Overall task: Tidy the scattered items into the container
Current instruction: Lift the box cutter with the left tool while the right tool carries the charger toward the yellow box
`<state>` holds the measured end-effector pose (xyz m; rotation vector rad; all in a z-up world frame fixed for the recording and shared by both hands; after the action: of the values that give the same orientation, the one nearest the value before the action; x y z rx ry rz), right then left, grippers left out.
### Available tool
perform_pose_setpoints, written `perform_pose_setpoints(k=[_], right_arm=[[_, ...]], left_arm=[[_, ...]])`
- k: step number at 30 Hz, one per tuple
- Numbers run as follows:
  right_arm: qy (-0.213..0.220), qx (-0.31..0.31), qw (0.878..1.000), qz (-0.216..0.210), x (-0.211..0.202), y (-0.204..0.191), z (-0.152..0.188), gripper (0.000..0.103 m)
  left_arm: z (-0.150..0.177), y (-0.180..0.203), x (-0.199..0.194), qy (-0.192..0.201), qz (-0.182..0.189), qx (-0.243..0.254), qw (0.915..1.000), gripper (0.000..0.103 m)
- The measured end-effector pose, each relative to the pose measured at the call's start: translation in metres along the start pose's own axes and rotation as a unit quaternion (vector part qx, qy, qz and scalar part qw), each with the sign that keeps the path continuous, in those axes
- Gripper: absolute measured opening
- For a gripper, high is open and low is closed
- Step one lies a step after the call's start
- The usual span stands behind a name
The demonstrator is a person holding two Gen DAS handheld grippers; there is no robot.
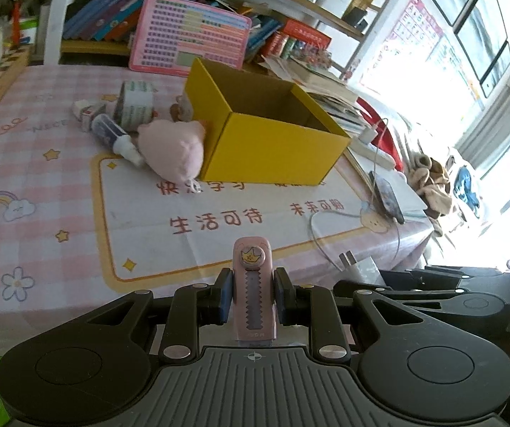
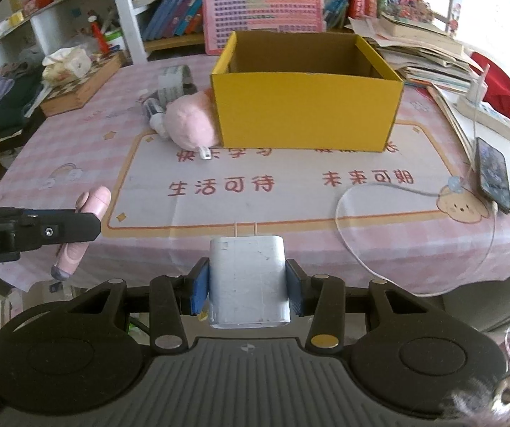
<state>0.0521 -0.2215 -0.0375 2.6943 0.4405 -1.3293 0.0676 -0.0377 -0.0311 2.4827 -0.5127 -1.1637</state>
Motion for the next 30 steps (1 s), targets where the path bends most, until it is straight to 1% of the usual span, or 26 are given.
perform_pose_setpoints(k=[10, 13, 21, 30], right_arm=[[-0.006, 0.030, 0.999, 0.020, 0.001, 0.020, 0.005, 0.042], [-0.011, 0.037, 0.999, 0.023, 0.004, 0.025, 0.004, 0.042], [-0.013, 0.051, 0.998, 0.043, 0.010, 0.042, -0.004, 0.042], [-0.019, 0.053, 0.998, 0.042, 0.028, 0.056, -0.019, 0.042]], left_arm=[[-0.006, 0.018, 0.018, -0.018, 0.018, 0.027, 0.9993, 0.023], [-0.009, 0.020, 0.026, -0.024, 0.021, 0.027, 0.9991, 0.023], [-0.023, 0.030, 0.046, -0.034, 0.038, 0.042, 0.9978, 0.023], [-0.037, 0.030, 0.067, -0.043, 0.044, 0.046, 0.9970, 0.023]])
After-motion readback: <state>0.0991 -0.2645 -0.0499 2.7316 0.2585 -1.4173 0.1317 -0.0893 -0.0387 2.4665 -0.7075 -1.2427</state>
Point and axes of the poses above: each gripper's, at about its wrist camera, not at the fingertips, and x roughly the way its jaws point, y to its right, z to its underside, the point moved 6 cm from there along x, roughly the way its jaws point, and after that the axes turned 5 degrees about -x, right-handed, at the moved point
